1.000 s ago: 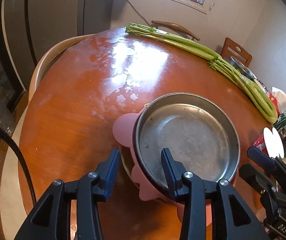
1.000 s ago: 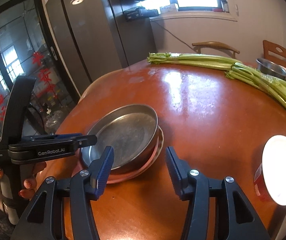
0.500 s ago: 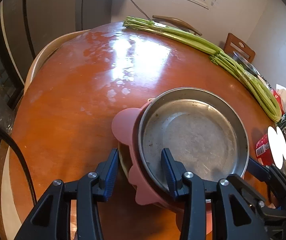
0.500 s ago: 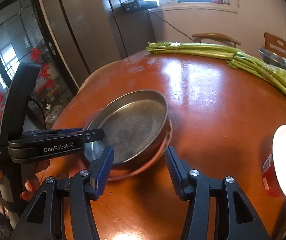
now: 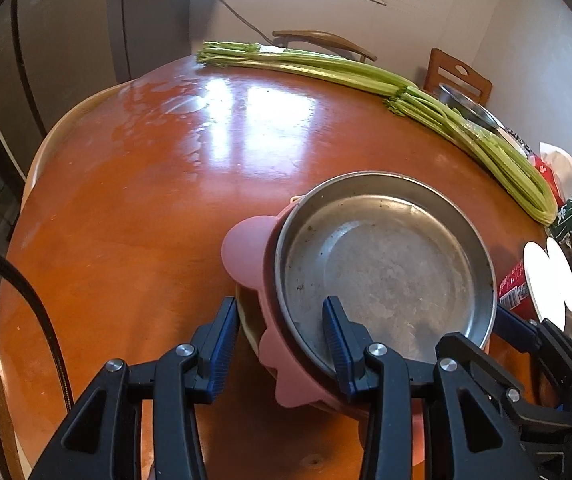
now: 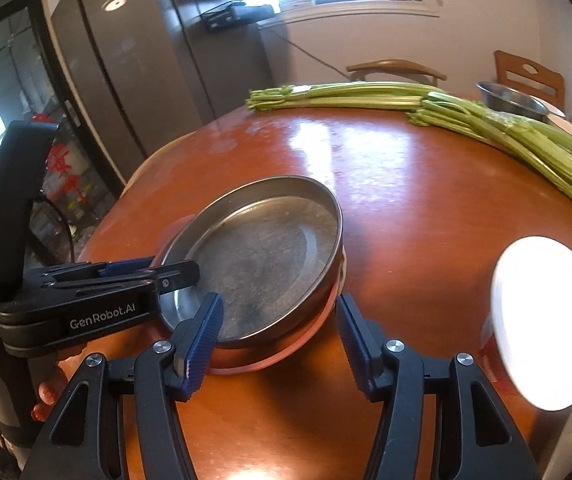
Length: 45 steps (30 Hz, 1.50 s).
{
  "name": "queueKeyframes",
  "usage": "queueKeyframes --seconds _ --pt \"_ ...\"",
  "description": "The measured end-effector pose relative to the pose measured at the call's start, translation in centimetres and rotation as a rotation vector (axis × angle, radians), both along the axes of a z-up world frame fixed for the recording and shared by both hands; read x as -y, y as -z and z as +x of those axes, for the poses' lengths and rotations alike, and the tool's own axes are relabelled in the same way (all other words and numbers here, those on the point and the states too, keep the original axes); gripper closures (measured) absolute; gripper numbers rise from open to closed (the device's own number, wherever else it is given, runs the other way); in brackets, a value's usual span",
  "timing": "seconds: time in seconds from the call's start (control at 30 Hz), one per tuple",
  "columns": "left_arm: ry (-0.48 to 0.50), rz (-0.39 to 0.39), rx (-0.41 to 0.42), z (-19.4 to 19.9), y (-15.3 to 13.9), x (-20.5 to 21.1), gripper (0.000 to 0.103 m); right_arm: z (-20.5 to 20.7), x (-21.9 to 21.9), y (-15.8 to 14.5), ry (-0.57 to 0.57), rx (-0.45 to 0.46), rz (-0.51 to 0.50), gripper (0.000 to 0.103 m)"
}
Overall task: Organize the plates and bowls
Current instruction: 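Open the left tool and move it toward the deep steel bowl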
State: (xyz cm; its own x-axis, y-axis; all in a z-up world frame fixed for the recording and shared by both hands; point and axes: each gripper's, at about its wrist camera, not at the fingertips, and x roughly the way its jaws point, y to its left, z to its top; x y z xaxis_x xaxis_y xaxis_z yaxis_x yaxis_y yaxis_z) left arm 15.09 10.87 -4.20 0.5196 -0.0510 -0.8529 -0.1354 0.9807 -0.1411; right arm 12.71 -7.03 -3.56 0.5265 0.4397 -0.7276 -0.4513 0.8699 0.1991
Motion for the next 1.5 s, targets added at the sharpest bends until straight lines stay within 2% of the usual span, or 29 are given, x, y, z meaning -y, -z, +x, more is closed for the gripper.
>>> queueKeyframes --seconds 0.43,0.73,0.97,1.13,1.5 --pt "-0.040 0.030 0.042 -0.7 -1.0 -0.6 0.060 -0.5 1.0 -1.2 0.049 0.065 -0.035 0.043" --pt "-0.063 0.111 0.153 -3.3 -5.0 0.4 0.060 -1.7 2.6 -4.0 0.068 0.117 -0.005 0.043" --pt "0.000 0.107 0.214 -5.1 -6.9 3.9 0.058 -3.8 5.9 -6.5 0.124 0.188 0.000 0.043" --pt "0.061 0.111 0.253 -6.4 -7.8 7.4 0.053 -5.5 9.5 -7.9 0.197 0.231 0.018 0.036" --pt "0.194 0.107 0.282 -7.4 -8.9 14.8 0.049 -8.6 17.1 -9.8 0.324 0.278 0.042 0.035"
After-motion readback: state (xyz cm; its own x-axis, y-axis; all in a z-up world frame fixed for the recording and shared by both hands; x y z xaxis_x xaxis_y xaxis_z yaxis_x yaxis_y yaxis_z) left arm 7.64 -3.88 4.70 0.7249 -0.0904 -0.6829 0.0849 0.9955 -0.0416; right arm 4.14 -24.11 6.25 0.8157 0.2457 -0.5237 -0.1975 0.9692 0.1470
